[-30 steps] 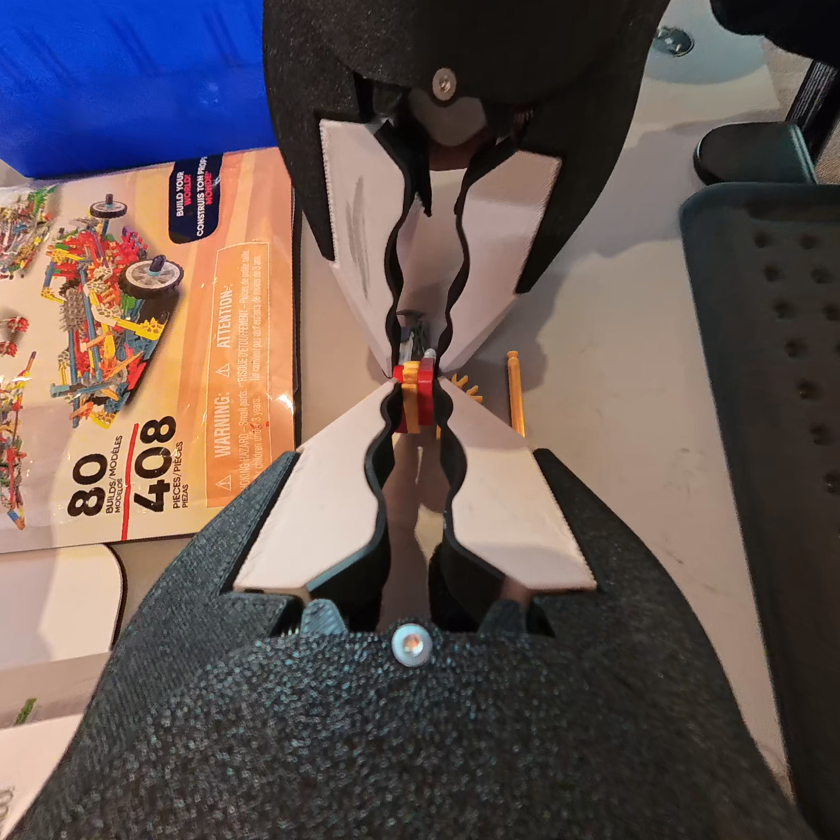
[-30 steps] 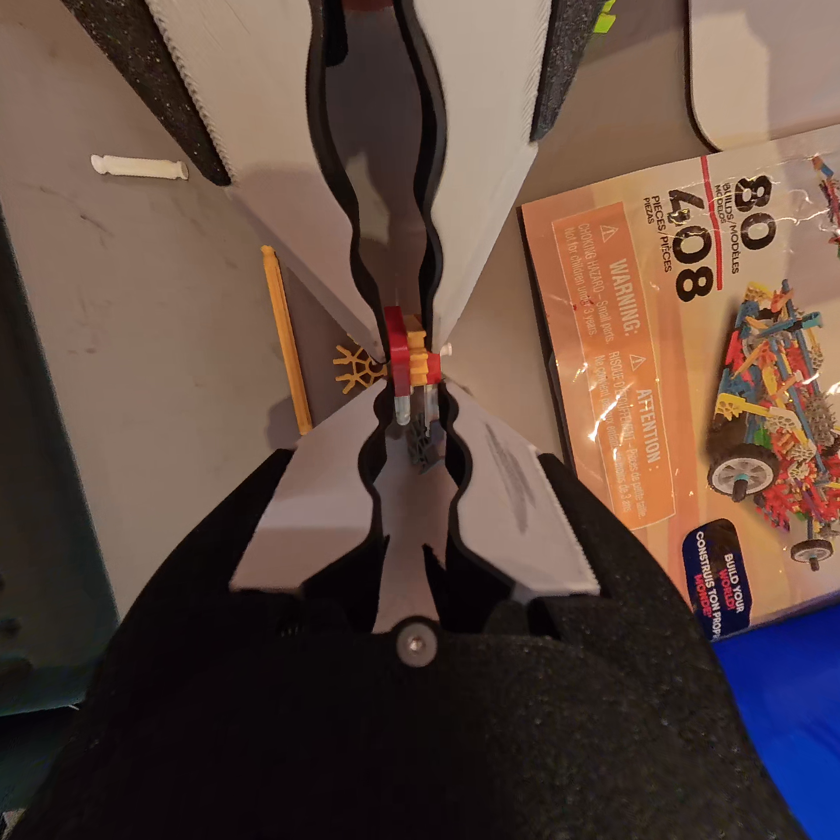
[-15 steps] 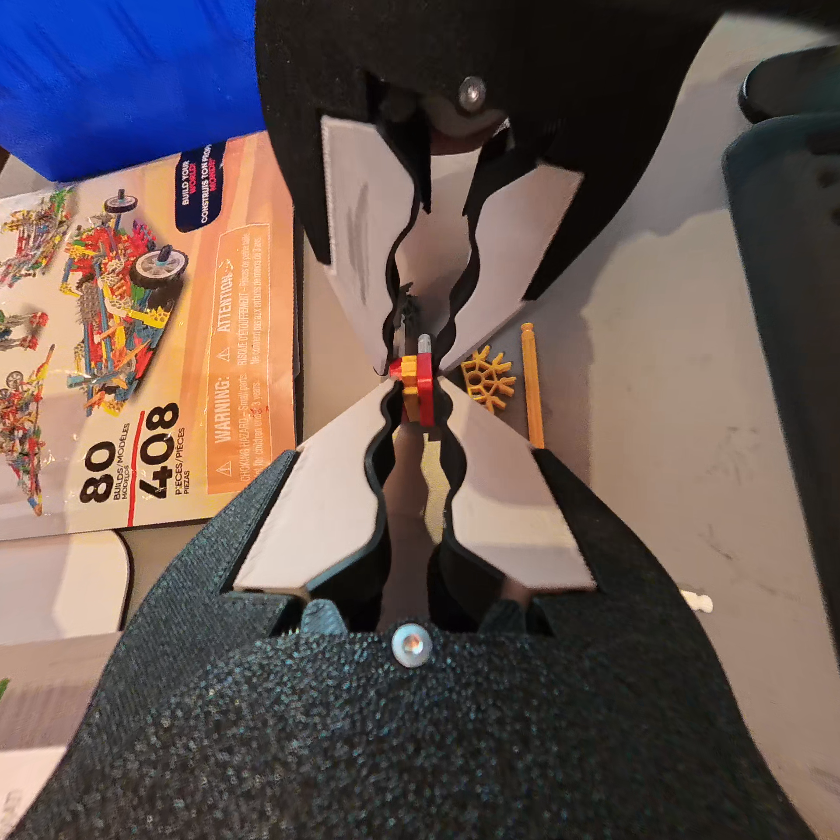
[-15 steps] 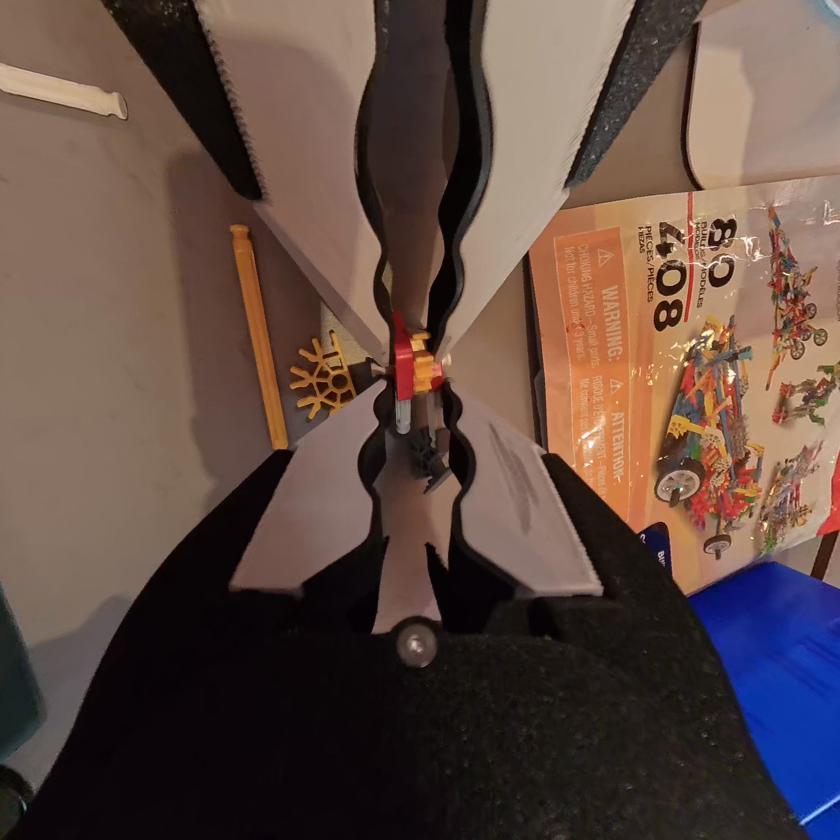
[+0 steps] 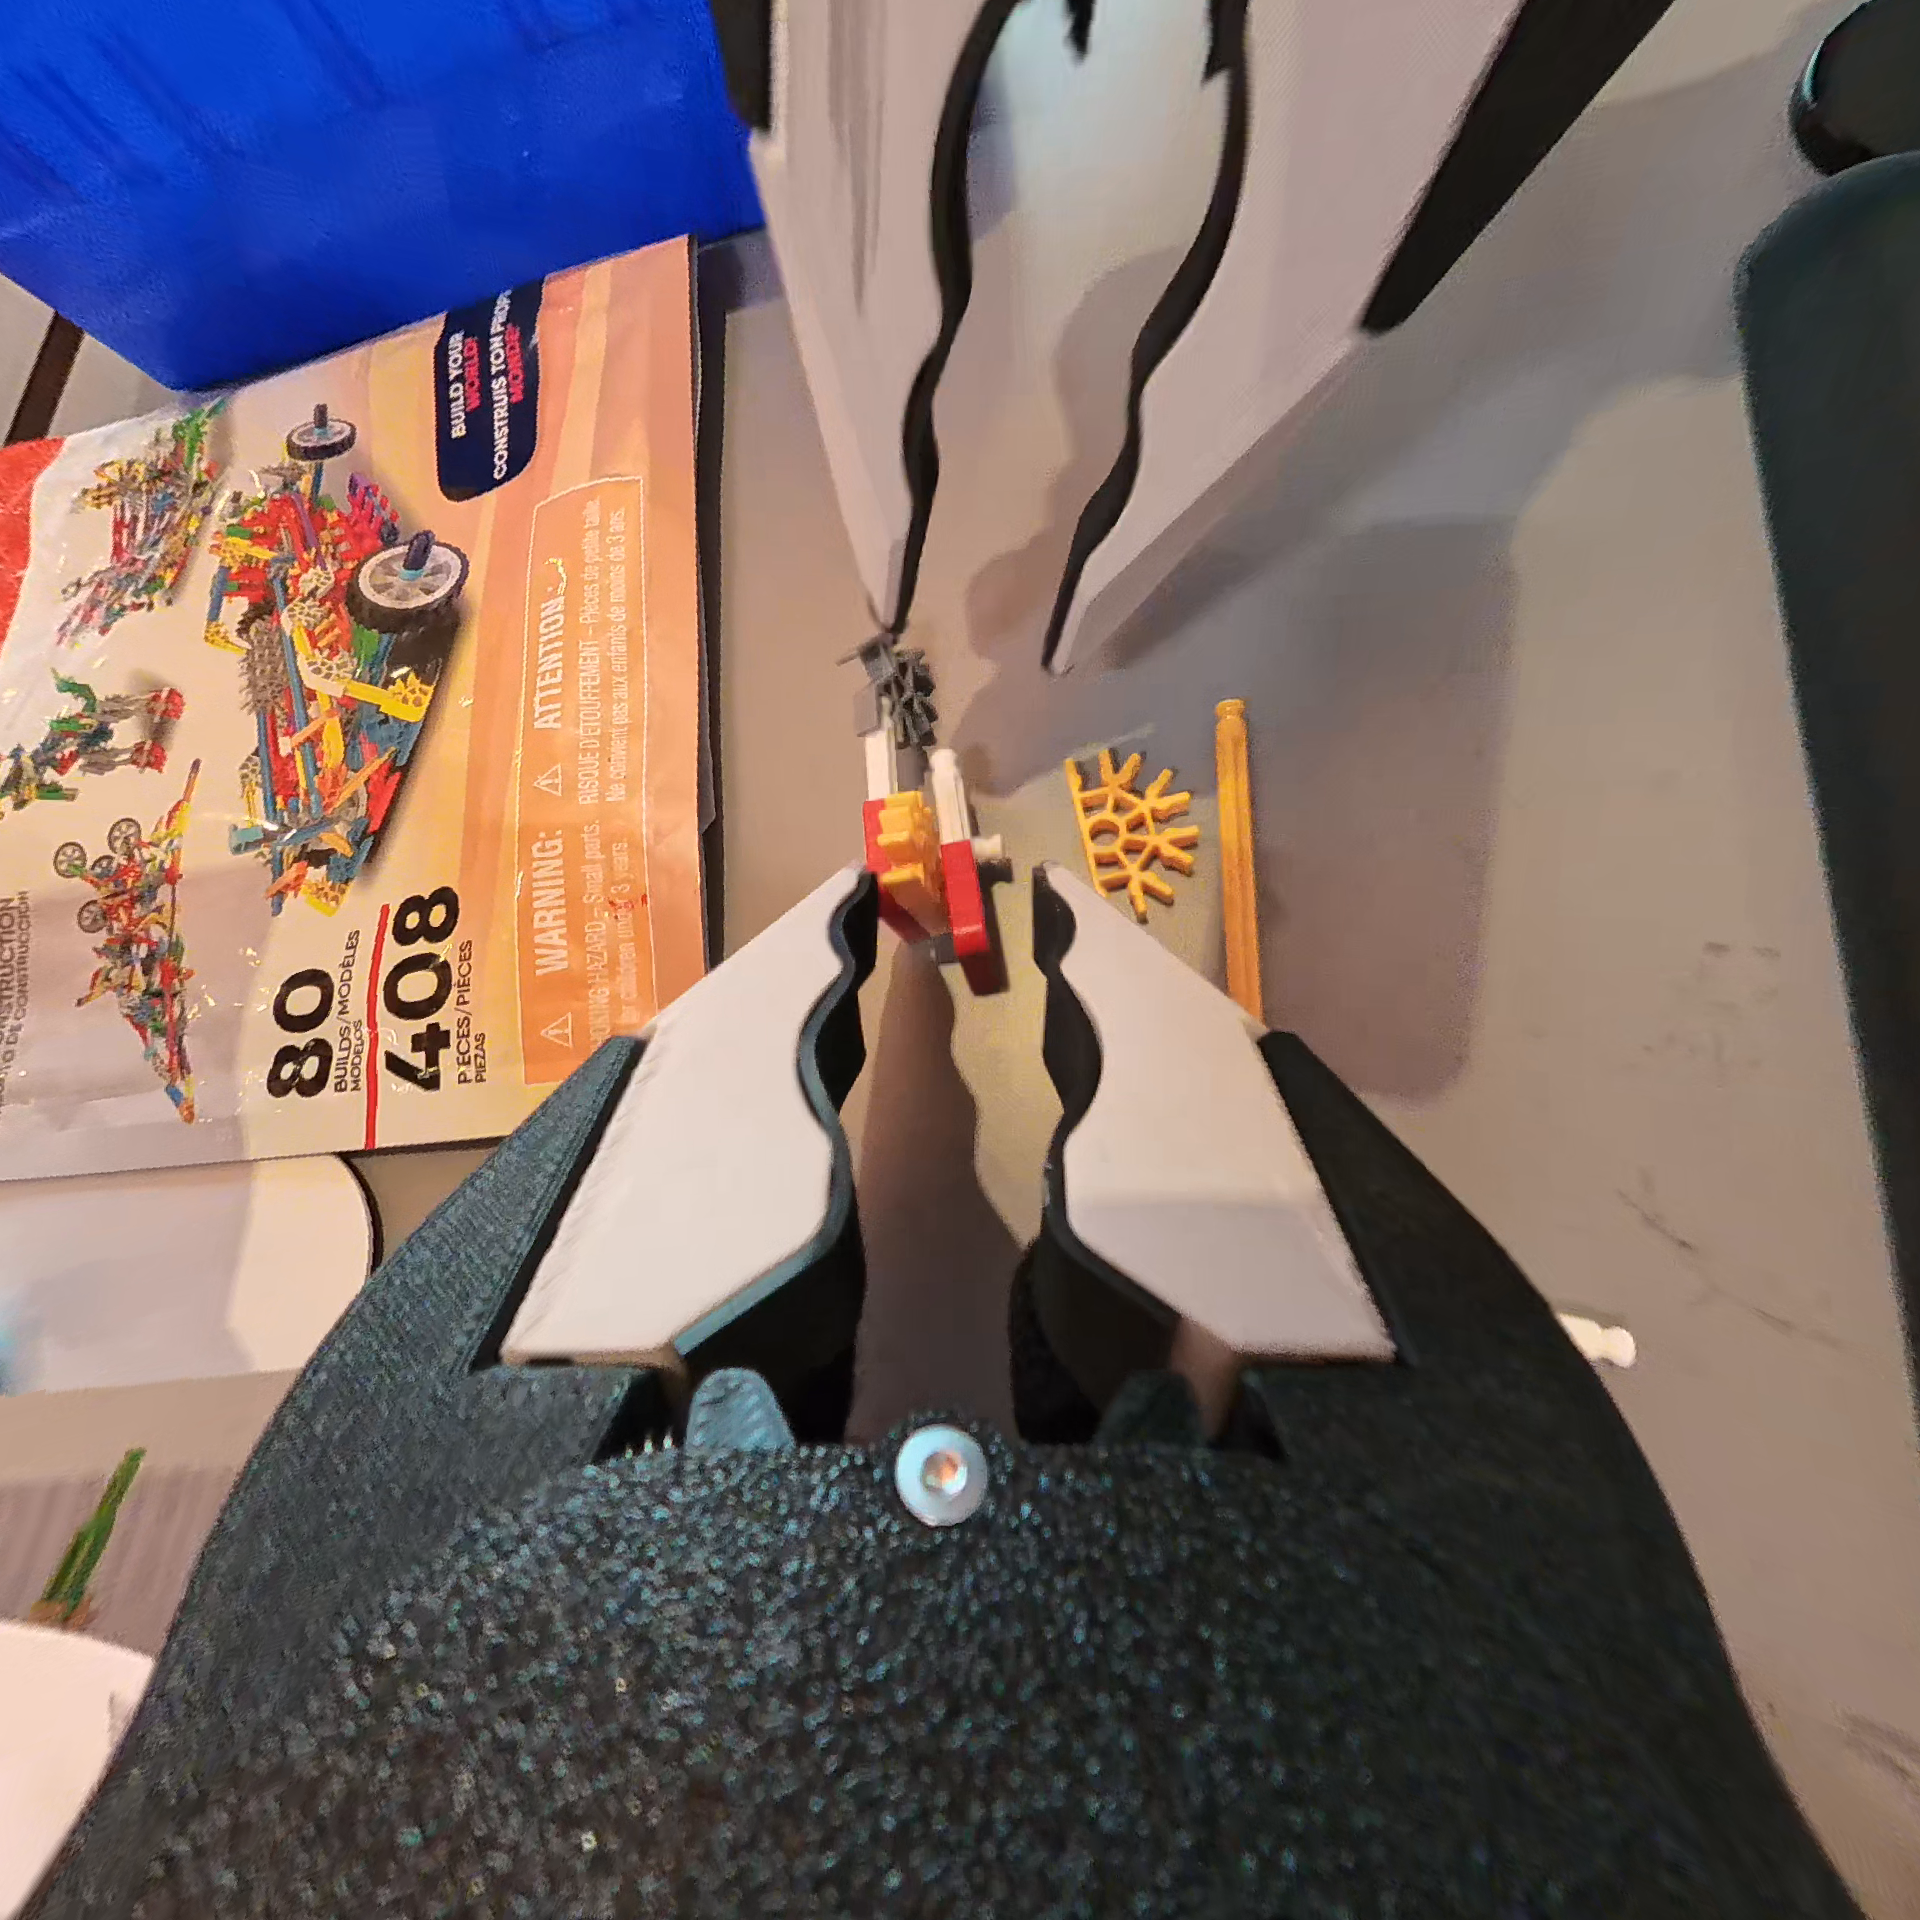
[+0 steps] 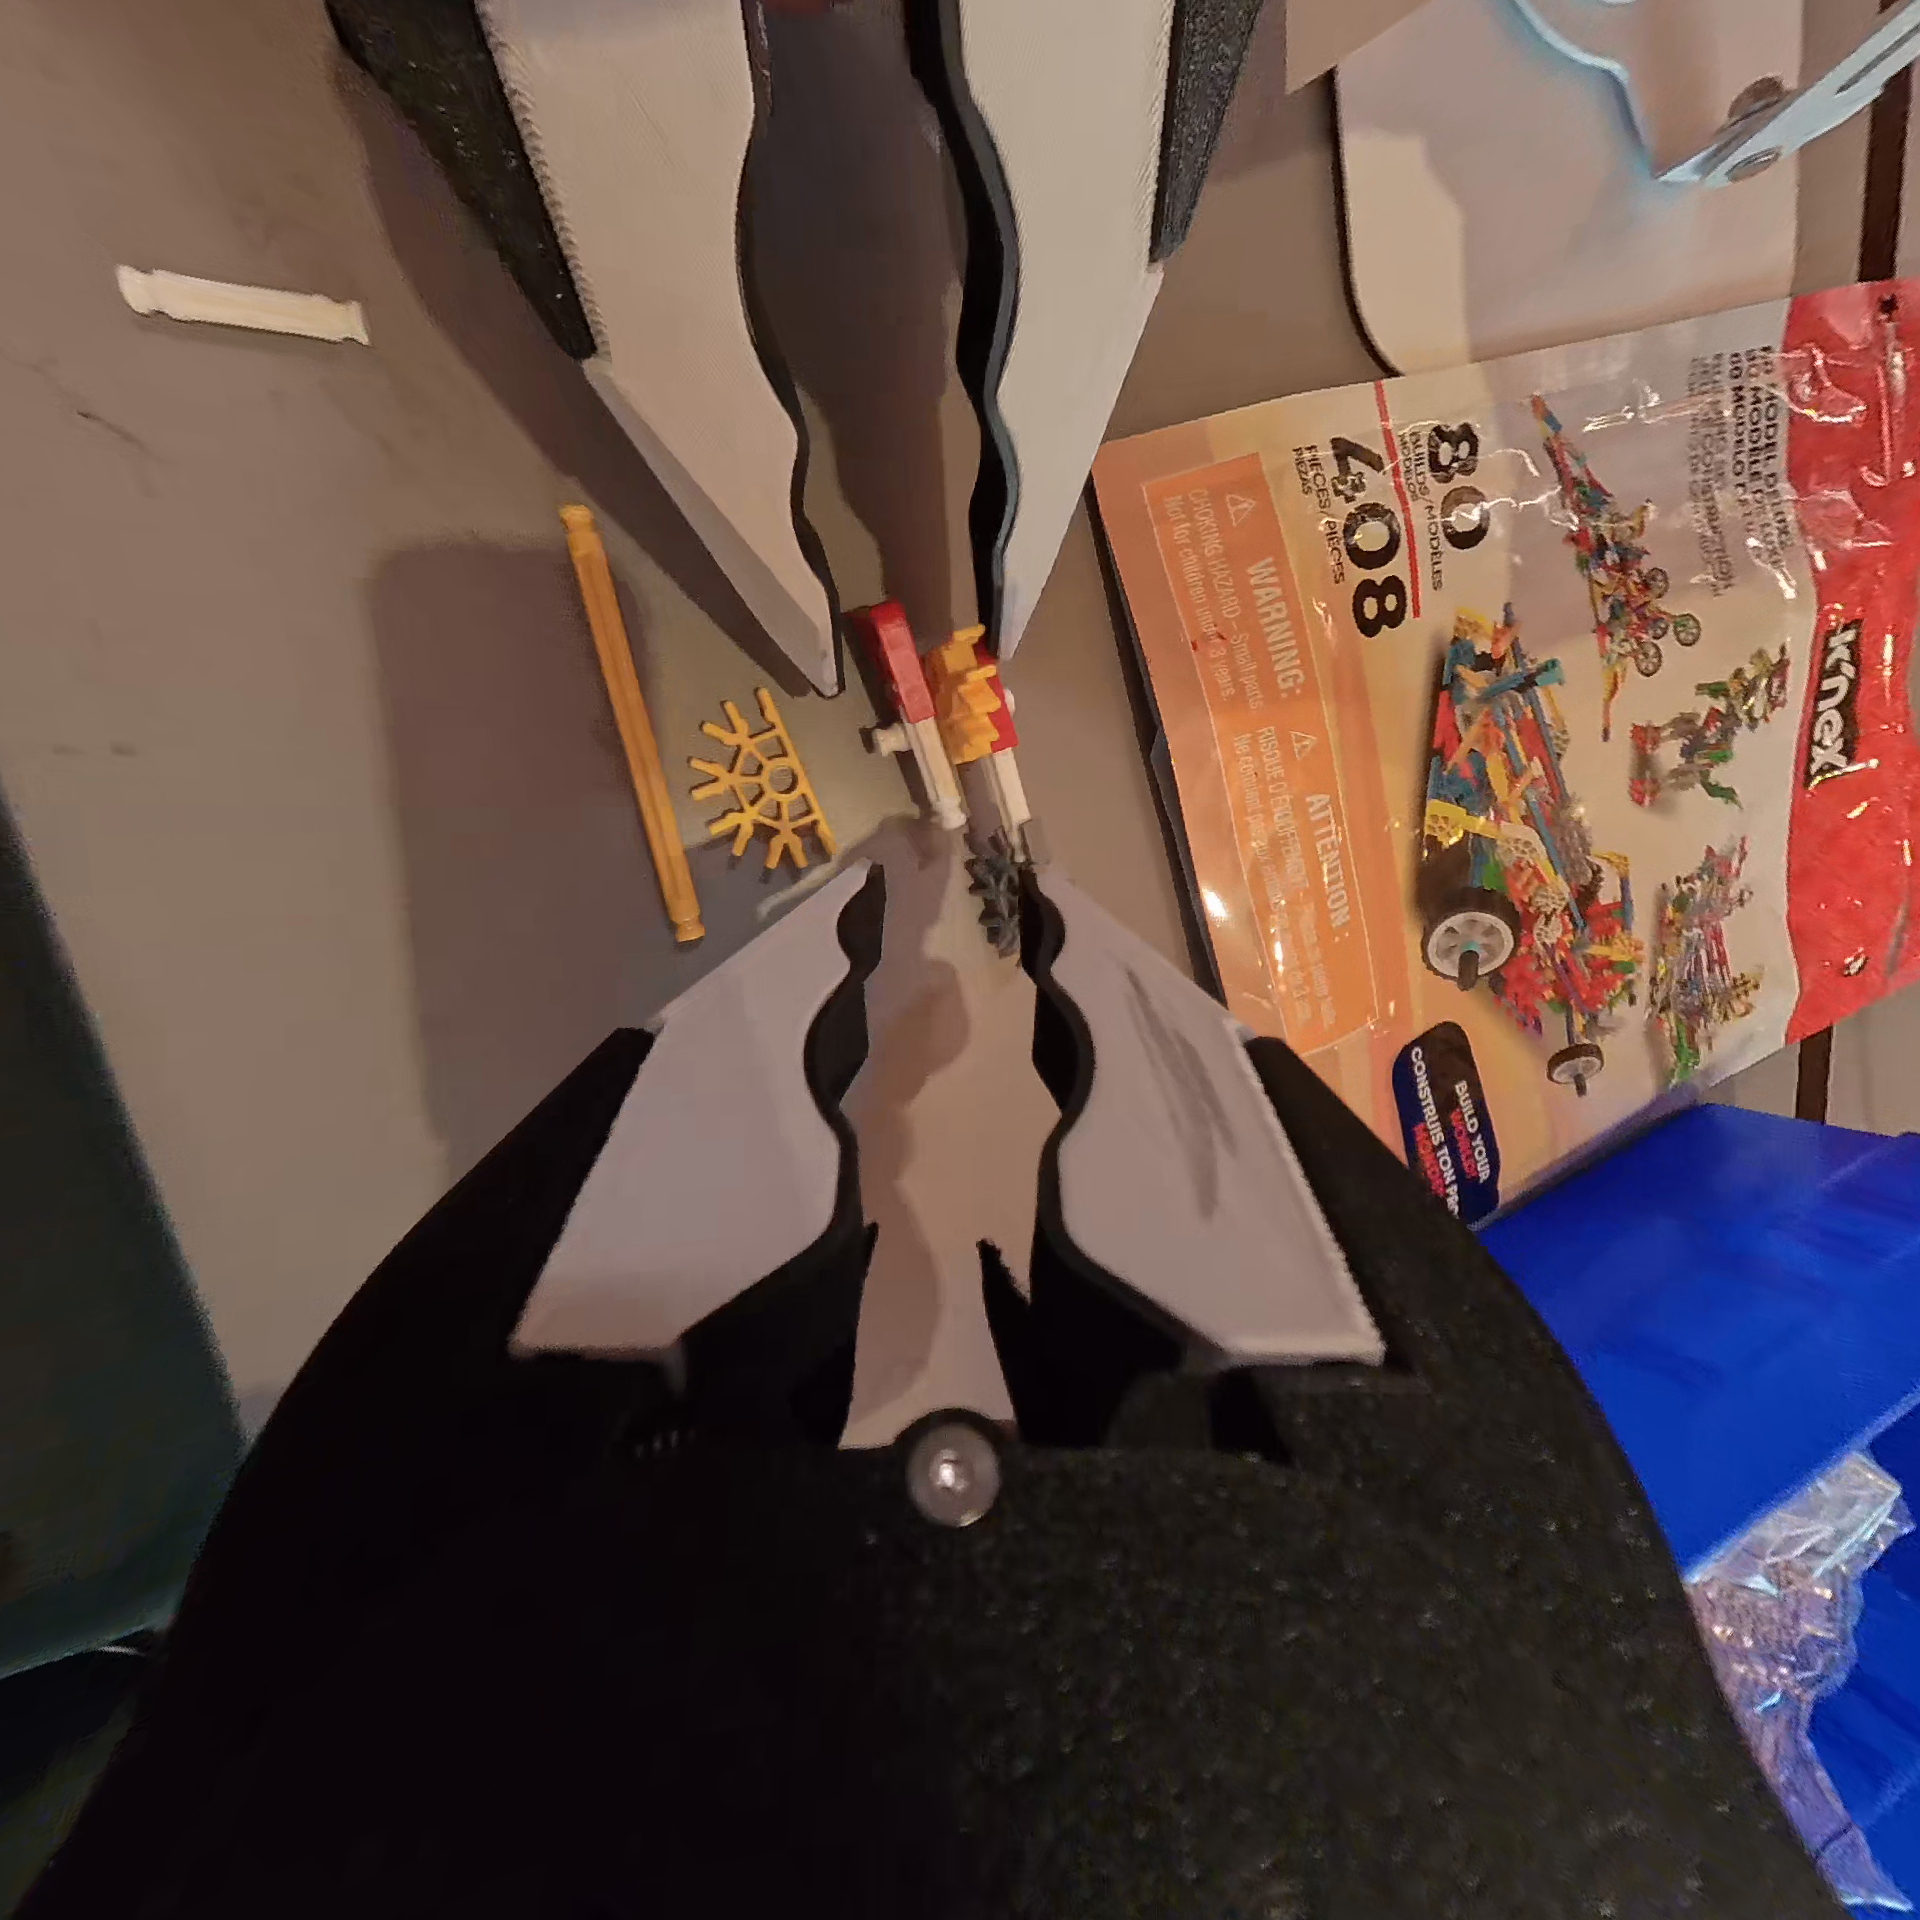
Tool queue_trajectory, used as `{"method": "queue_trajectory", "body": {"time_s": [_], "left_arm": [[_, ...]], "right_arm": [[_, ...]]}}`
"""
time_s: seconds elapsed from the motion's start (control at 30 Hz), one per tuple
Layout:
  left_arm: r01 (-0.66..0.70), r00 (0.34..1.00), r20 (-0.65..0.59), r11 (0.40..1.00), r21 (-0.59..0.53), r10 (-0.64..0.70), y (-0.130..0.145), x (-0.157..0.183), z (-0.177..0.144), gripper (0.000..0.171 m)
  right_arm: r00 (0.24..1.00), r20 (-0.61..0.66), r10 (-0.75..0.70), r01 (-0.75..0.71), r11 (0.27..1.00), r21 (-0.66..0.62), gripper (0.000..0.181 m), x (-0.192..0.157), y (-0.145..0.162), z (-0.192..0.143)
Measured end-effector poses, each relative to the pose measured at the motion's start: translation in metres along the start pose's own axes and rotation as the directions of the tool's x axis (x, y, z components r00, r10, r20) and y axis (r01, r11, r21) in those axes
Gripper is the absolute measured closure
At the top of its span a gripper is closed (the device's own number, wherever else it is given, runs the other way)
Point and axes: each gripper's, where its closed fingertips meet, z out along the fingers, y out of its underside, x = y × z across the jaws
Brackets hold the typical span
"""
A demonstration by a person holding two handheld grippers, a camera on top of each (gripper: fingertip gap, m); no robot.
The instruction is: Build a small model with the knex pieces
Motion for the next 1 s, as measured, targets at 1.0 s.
{"method": "queue_trajectory", "body": {"time_s": [1.0], "left_arm": [[-0.028, 0.998, 0.054, 0.998, -0.057, 0.031, 0.013, 0.006, 0.000, 0.166]], "right_arm": [[1.000, -0.001, 0.006, -0.006, 0.997, 0.073, 0.159, -0.010, -0.006, 0.024]]}}
